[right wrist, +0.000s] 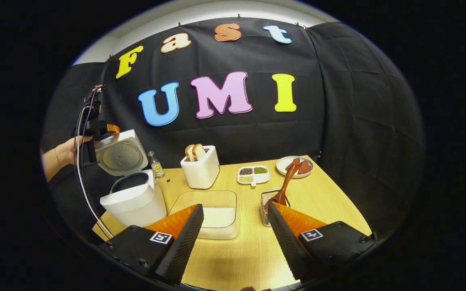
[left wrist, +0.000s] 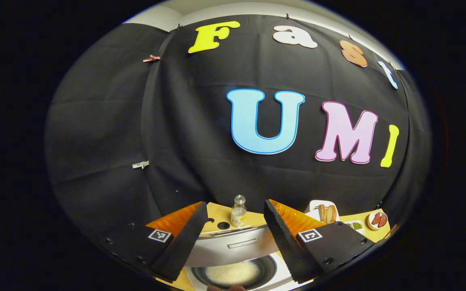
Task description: Close the left gripper, press the button to open the rice cooker; take a wooden spoon from the chopstick holder with the right hand, scoop a spoonful of rice and pour it into the rice cooker, then put the wooden spoon back into the chopstick holder.
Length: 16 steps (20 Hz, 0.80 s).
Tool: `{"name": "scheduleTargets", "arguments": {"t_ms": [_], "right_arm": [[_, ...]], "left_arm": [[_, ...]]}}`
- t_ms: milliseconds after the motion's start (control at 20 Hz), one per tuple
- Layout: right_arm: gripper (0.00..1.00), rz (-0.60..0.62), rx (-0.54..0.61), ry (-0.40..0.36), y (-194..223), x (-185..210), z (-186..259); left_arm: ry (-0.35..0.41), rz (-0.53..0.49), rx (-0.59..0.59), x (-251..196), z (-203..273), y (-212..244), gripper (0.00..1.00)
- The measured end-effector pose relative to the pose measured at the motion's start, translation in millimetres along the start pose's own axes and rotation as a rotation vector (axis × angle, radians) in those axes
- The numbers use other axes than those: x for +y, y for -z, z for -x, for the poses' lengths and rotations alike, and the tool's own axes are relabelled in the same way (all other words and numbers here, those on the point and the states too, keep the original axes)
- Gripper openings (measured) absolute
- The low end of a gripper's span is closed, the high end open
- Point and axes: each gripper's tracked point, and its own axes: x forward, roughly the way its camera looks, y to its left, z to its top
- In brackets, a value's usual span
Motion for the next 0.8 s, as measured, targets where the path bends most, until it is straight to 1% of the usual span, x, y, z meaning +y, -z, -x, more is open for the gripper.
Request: {"name": "scheduleTargets", "arguments": {"t_ms": [250, 400, 600, 700, 800], "right_arm": [[0.98, -0.005, 0.001, 0.0, 2, -6, 5], [0.98, -0.007, 0.006, 0.002, 6, -9, 8], [0.98, 0.002, 0.013, 0.004, 11, -13, 9], [0.99, 0.009, 0.02, 0.004, 13, -13, 9], [0.99, 0.011, 0.019, 0.003, 12, -12, 8]], "left_arm": [[0.005, -0.037, 0.034, -12, 26, 41, 0.98], [0.002, -0.025, 0.06, -17, 36, 67, 0.99], [0.003, -0.011, 0.135, -22, 44, 113, 0.99], [0.001, -0.003, 0.154, -24, 48, 128, 1.0], [-0.001, -0.017, 0.166, -27, 50, 143, 1.0]]}}
